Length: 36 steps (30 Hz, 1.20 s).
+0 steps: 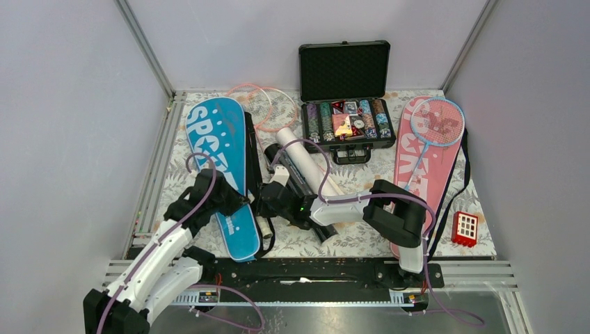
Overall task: Pack up the badminton gear
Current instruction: Place the racket in the racket bag.
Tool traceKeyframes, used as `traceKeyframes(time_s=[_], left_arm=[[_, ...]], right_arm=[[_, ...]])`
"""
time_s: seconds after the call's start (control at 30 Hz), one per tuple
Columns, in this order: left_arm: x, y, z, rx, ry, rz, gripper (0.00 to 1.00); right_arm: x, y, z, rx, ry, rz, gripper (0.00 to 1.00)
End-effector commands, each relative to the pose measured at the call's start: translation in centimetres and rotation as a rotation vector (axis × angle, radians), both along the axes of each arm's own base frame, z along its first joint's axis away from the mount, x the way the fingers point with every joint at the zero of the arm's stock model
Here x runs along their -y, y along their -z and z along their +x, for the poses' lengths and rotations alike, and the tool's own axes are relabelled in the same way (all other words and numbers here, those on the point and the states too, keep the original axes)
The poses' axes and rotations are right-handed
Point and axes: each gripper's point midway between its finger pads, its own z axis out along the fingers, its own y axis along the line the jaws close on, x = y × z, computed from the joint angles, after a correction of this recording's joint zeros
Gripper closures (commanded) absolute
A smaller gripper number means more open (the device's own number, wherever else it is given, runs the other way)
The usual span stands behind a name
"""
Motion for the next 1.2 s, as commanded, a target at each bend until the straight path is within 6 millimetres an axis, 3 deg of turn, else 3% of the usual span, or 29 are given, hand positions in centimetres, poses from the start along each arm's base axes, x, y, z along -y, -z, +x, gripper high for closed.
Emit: traceKeyframes(time_s=[0.0,0.1,0.23,0.33,0.57,0.63,0.73,0.9,1.0,1.17], left_arm=[[2.8,-1.0,-2.0,-0.052,0.004,-0.235,1.00],[2.4,-0.4,-2.0,-0.051,-0.034,-0.244,1.00],[2.8,0.5,-1.6,-0.048,-0.095,-0.320,1.00],[2.7,1.1,-1.4,-0.041,-0.135,-0.361,1.00],[2.1,2.3,-0.8,-0.051,-0.156,-0.300,1.00],[2.1,2.4,-0.6,-0.048,-0.155,-0.296,1.00],[1.9,2.4,-0.4,-0.038,-0.159,-0.275,1.00],[1.0,2.8,-0.5,-0.041,-0.171,-0.216,1.00],[0.6,3.1,-0.6,-0.048,-0.174,-0.185,1.00],[-0.1,3.1,-0.7,-0.048,-0.181,-0.146,1.00]], right_arm=[[-0.7,-5.1,3.5,0.043,0.181,0.164,1.00],[-0.6,-4.9,3.8,0.017,0.232,0.175,0.99],[-0.7,-4.0,4.1,-0.034,0.289,0.196,0.90],[-1.2,-3.7,3.7,-0.054,0.271,0.199,0.75],[-0.2,-3.5,0.5,-0.083,0.100,0.165,0.49],[0.4,-3.5,-0.5,-0.085,0.043,0.135,0.46],[1.5,-3.4,-1.7,-0.085,-0.005,0.126,0.48],[3.6,-3.5,-1.6,-0.029,-0.002,0.072,0.70],[4.1,-3.5,-0.9,-0.002,-0.001,0.034,0.77],[3.8,-2.3,0.9,0.032,-0.005,-0.075,0.75]])
